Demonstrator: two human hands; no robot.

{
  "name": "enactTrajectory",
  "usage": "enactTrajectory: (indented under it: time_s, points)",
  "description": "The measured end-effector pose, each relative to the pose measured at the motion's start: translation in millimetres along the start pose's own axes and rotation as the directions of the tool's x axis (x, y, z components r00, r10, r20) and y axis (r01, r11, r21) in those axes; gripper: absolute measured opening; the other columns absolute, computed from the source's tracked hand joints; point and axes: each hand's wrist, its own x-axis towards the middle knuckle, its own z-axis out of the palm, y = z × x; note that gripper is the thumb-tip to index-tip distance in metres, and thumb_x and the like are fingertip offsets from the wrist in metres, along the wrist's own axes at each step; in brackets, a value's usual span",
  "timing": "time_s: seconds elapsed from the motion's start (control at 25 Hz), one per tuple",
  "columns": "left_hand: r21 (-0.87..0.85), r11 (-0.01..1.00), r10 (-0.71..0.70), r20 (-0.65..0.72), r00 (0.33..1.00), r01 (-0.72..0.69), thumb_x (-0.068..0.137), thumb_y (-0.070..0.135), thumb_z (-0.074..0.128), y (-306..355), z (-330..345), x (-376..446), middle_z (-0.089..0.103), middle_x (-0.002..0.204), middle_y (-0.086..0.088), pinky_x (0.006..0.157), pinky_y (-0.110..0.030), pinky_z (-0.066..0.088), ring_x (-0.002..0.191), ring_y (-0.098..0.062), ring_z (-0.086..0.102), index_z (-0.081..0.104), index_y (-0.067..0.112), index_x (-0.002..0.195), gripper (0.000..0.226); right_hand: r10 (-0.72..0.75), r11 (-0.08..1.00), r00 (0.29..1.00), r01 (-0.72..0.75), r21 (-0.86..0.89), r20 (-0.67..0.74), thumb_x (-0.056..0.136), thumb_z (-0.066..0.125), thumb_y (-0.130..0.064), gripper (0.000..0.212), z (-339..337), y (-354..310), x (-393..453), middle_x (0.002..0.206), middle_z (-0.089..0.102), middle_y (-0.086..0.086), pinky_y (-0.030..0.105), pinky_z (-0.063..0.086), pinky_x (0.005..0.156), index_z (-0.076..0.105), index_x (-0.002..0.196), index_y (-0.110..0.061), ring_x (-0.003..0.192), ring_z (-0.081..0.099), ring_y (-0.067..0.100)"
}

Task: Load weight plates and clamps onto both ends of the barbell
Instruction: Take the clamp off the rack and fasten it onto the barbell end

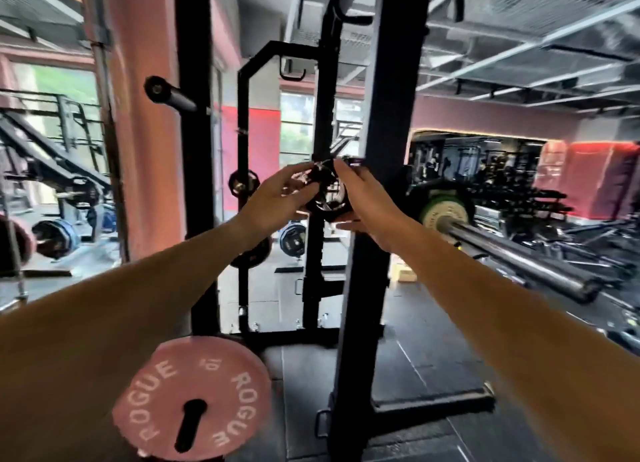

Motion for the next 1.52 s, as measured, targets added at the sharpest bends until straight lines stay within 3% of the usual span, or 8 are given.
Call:
enactTrajectory:
  time_s: [0.12, 0.2, 0.36, 0.48, 0.64, 0.96, 1.2, 1.52]
  points:
    - [-0.032, 0.999, -0.006, 0.093, 0.996, 0.009, 0.099, 0.015, 0.063, 8, 76, -2, 0.064, 0.101, -0.011, 0.082, -0.035, 0.064, 0.085, -0.023, 0.072, 0.058, 0.019, 0.136, 0.038, 0.035, 0.999, 0.997, -0.037, -0.025, -0.069, 0.091, 0.056, -0.06, 0.039, -77, 14, -16, 0.107, 0.074, 0.0, 0.035, 0.063, 0.071, 0.066, 0.11, -0.028, 0.088, 0.075, 0.018]
    - [-0.073, 0.996, -0.032, 0.154, 0.988, 0.044, 0.098, 0.014, 0.064, 14, 129, -3, 0.065, 0.101, -0.011, 0.083, -0.041, 0.063, 0.085, -0.032, 0.073, 0.058, 0.018, 0.135, 0.038, 0.039, 0.994, 0.994, -0.048, -0.097, -0.099, 0.089, 0.058, -0.061, 0.04, -132, 23, -30, 0.104, 0.075, -0.001, 0.029, 0.062, 0.065, 0.068, 0.105, -0.026, 0.083, 0.075, 0.015]
    - [-0.128, 0.986, -0.076, 0.226, 0.971, 0.106, 0.093, 0.02, 0.07, 26, 217, -8, 0.07, 0.103, -0.01, 0.067, -0.034, 0.065, 0.074, -0.035, 0.077, 0.067, 0.031, 0.113, 0.023, 0.067, 0.964, 0.996, -0.081, -0.254, -0.062, 0.088, 0.054, -0.066, 0.05, -224, 36, -55, 0.112, 0.072, 0.003, 0.041, 0.061, 0.082, 0.067, 0.115, -0.026, 0.096, 0.072, 0.023]
    - [-0.119, 0.987, -0.076, 0.272, 0.959, 0.112, 0.09, 0.023, 0.073, 30, 275, -14, 0.072, 0.093, 0.002, 0.065, -0.03, 0.062, 0.073, -0.034, 0.077, 0.066, 0.033, 0.112, 0.024, 0.103, 0.957, 0.995, -0.097, -0.272, 0.007, 0.088, 0.057, -0.061, 0.042, -289, 44, -72, 0.092, 0.077, 0.004, 0.031, 0.061, 0.057, 0.07, 0.104, -0.024, 0.072, 0.077, 0.021]
    - [-0.104, 0.989, -0.072, 0.286, 0.955, 0.106, 0.09, 0.015, 0.074, 31, 332, -22, 0.07, 0.076, 0.011, 0.068, -0.033, 0.063, 0.07, -0.029, 0.075, 0.067, 0.027, 0.111, 0.025, 0.144, 0.947, 0.989, -0.132, -0.293, 0.02, 0.082, 0.061, -0.059, 0.037, -347, 62, -85, 0.068, 0.075, -0.005, 0.036, 0.062, 0.056, 0.07, 0.093, -0.025, 0.062, 0.076, 0.022]
    - [0.048, 0.989, -0.145, 0.324, 0.935, 0.137, 0.084, 0.02, 0.081, 31, 384, -27, 0.066, 0.085, -0.001, 0.065, -0.035, 0.064, 0.071, -0.025, 0.074, 0.064, 0.026, 0.112, 0.034, 0.172, 0.931, 0.983, -0.144, -0.335, 0.056, 0.068, 0.056, -0.064, 0.052, -396, 97, -95, 0.087, 0.078, 0.007, 0.04, 0.064, 0.065, 0.07, 0.099, -0.024, 0.073, 0.077, 0.023]
    - [0.066, 0.99, -0.136, 0.313, 0.94, 0.121, 0.085, 0.012, 0.079, 18, 393, -22, 0.065, 0.074, 0.013, 0.063, -0.034, 0.063, 0.068, -0.025, 0.074, 0.065, 0.03, 0.106, 0.031, 0.19, 0.954, 0.98, -0.172, -0.247, 0.052, 0.073, 0.059, -0.06, 0.038, -401, 115, -95, 0.091, 0.077, -0.001, 0.029, 0.06, 0.058, 0.069, 0.096, -0.031, 0.072, 0.076, 0.016]
    - [0.079, 0.995, -0.076, 0.293, 0.953, 0.055, 0.077, 0.0, 0.082, 17, 397, -28, 0.061, 0.086, -0.002, 0.074, -0.046, 0.065, 0.075, -0.036, 0.074, 0.061, 0.032, 0.113, 0.052, 0.169, 0.967, 0.969, -0.127, -0.222, 0.181, 0.08, 0.065, -0.049, 0.027, -412, 120, -93, 0.103, 0.073, -0.003, 0.035, 0.063, 0.069, 0.067, 0.1, -0.032, 0.081, 0.076, 0.018]
